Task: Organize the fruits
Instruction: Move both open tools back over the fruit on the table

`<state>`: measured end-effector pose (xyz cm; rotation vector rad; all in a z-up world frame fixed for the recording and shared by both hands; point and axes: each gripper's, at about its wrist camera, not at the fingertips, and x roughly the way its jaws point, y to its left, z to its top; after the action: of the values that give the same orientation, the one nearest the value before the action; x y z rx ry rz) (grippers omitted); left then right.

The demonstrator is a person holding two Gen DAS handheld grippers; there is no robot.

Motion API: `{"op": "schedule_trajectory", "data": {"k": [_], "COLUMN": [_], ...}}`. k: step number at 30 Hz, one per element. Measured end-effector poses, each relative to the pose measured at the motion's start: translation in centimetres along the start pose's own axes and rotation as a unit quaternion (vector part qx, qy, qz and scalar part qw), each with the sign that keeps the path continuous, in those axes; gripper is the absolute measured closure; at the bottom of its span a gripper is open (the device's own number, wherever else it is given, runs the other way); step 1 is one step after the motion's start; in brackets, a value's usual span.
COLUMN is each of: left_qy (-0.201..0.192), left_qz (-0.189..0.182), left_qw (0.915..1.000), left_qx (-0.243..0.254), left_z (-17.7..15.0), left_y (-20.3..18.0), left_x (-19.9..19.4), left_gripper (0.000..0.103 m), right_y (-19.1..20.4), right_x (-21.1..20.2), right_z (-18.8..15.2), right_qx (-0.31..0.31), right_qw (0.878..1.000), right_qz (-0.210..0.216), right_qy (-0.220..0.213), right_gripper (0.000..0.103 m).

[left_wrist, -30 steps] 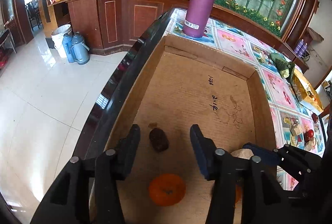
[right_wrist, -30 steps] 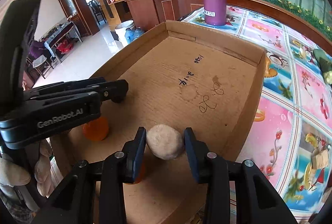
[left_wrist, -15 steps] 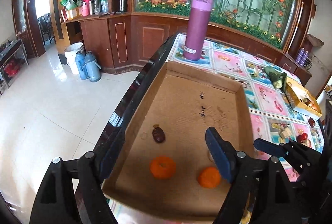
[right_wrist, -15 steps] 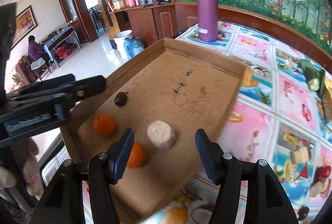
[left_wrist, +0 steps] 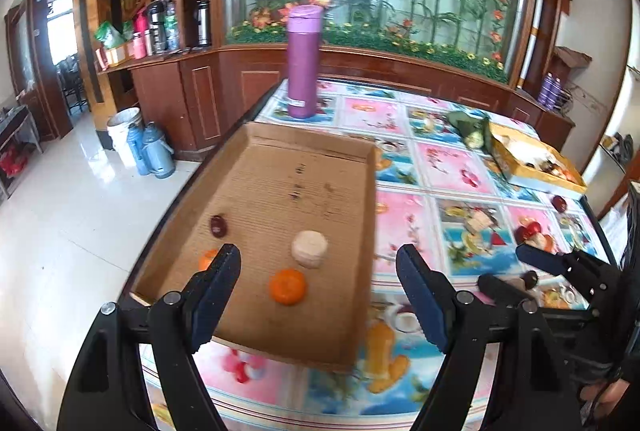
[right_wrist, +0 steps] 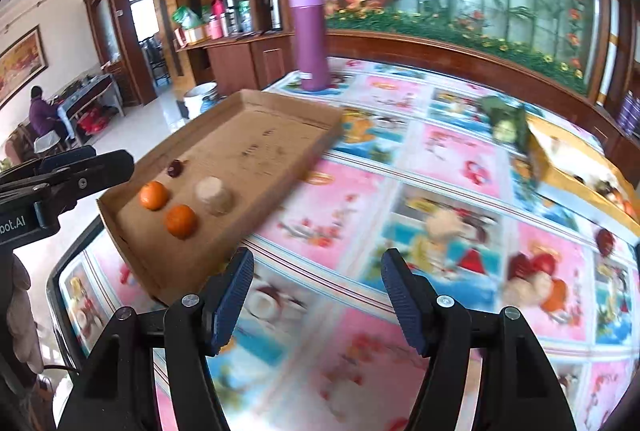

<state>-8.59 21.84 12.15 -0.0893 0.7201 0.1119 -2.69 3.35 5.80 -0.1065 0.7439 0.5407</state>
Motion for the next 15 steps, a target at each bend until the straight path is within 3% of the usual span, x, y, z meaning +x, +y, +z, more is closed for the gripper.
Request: {"op": "schedule_trajectory", "data": {"k": [10, 15], "left_qy": [0.030, 0.067], "left_qz": [-0.061, -0.100], "left_qw": [0.9967, 0.9904], "left_qx": [0.045, 0.067], "left_z": [-1.7, -3.1], "left_y": [-8.0, -11.8], "left_x": [1.5, 4.0], "left_gripper": [0.024, 0.024], "right_y": [-14.5, -20.4], "right_x": [-6.9, -8.0], "right_z": [-5.2, -7.5], "right_qx": [0.094, 0.167], "right_qw": [0.991, 0.980], "right_qz": [-0.100, -0.104], "right_qy": [-0.007, 0.006], "right_gripper": [0.026, 0.026]}}
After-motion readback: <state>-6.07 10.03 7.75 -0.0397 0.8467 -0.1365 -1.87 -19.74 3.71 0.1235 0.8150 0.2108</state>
